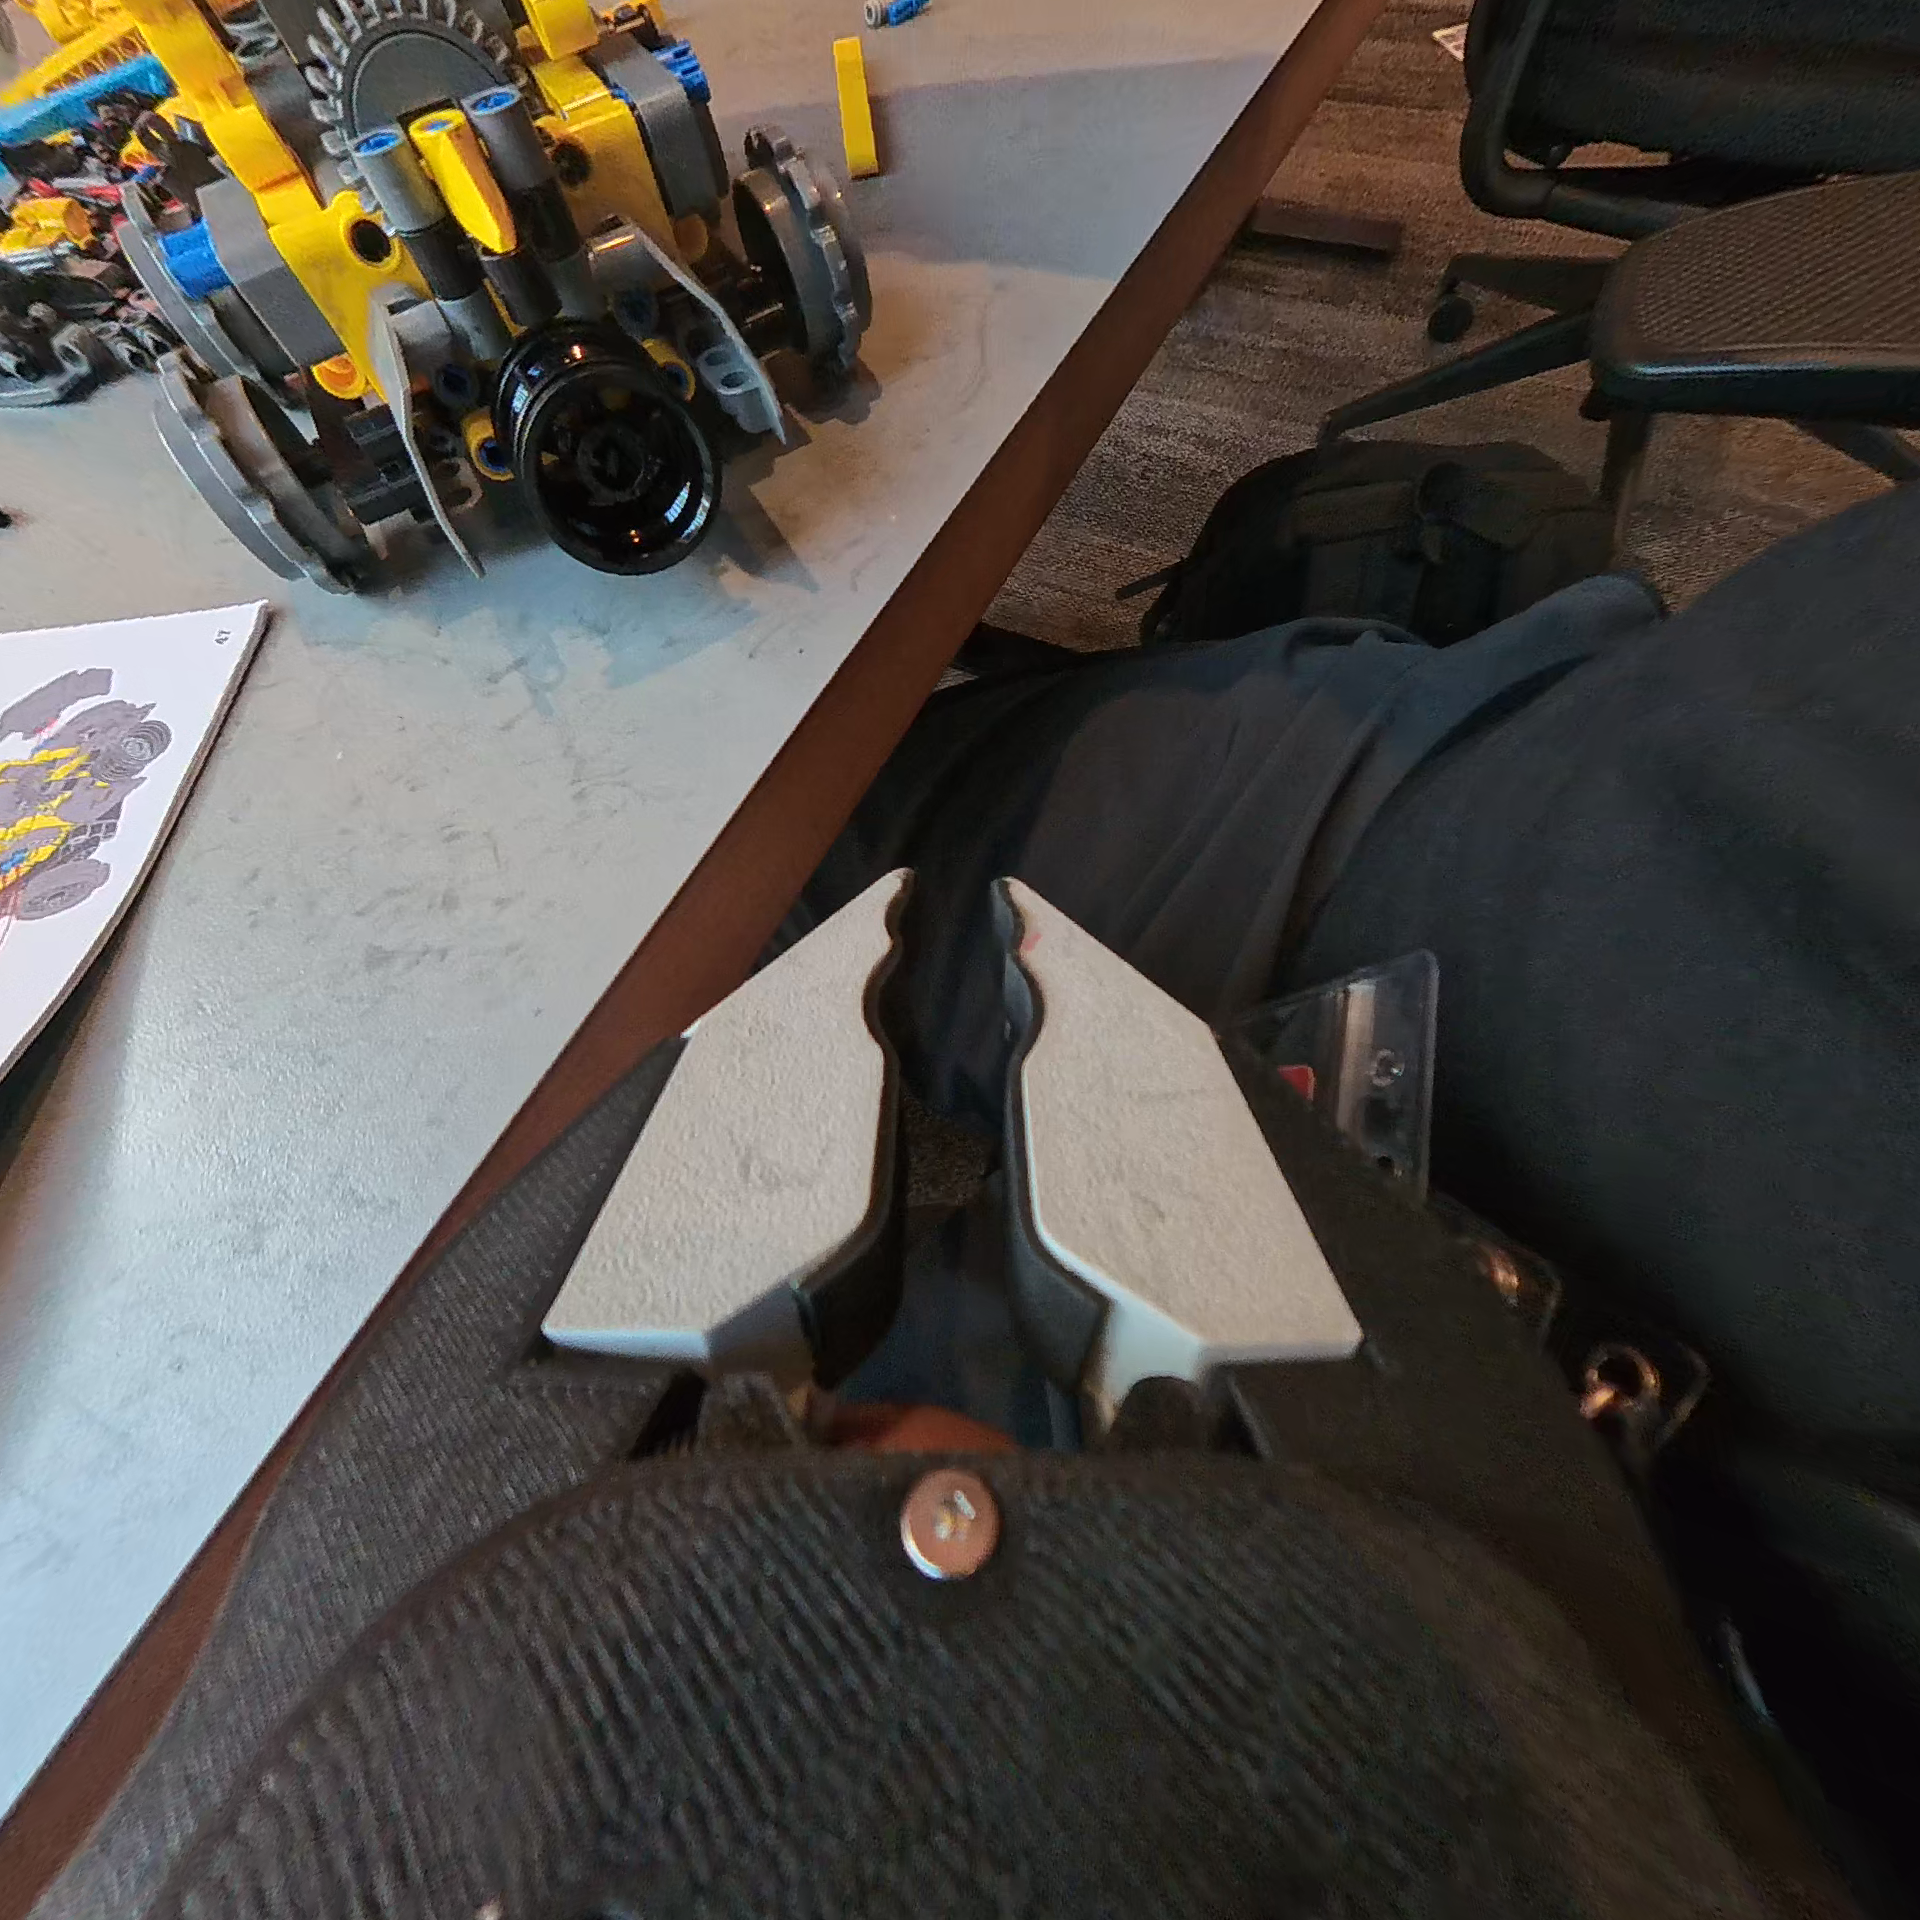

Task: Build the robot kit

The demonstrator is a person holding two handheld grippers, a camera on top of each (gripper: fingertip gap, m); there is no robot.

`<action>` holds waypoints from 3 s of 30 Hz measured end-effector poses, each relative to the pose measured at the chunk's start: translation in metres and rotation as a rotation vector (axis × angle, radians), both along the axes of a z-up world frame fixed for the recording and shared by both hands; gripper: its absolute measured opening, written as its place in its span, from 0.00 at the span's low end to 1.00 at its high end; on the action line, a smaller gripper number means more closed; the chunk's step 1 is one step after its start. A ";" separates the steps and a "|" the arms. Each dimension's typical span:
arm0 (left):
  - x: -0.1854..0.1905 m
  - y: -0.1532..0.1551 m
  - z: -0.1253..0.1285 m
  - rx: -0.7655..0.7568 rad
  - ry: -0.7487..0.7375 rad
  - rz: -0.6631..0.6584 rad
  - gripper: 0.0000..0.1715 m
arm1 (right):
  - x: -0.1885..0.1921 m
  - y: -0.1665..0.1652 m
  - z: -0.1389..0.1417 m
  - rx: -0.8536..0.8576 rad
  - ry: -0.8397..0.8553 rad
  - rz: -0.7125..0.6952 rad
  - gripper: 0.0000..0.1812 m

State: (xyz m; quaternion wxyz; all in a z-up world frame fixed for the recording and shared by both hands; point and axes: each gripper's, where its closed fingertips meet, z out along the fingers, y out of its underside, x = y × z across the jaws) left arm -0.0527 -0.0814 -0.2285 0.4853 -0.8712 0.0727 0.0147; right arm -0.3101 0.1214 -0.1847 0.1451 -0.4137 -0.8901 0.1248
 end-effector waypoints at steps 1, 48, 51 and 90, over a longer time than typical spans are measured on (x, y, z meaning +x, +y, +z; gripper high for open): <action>0.000 0.000 0.000 0.000 0.002 -0.001 0.06 | 0.004 0.002 0.010 -0.005 0.017 -0.008 0.02; 0.006 0.007 -0.012 -0.011 0.099 -0.024 0.04 | 0.260 0.173 0.028 -0.171 0.774 -0.701 0.15; 0.006 0.007 -0.012 -0.014 0.098 -0.025 0.05 | 0.256 0.180 0.022 -0.179 0.737 -0.736 0.12; 0.021 0.008 -0.021 -0.049 0.096 -0.069 0.05 | 0.251 0.158 0.019 -0.096 0.733 -0.577 0.00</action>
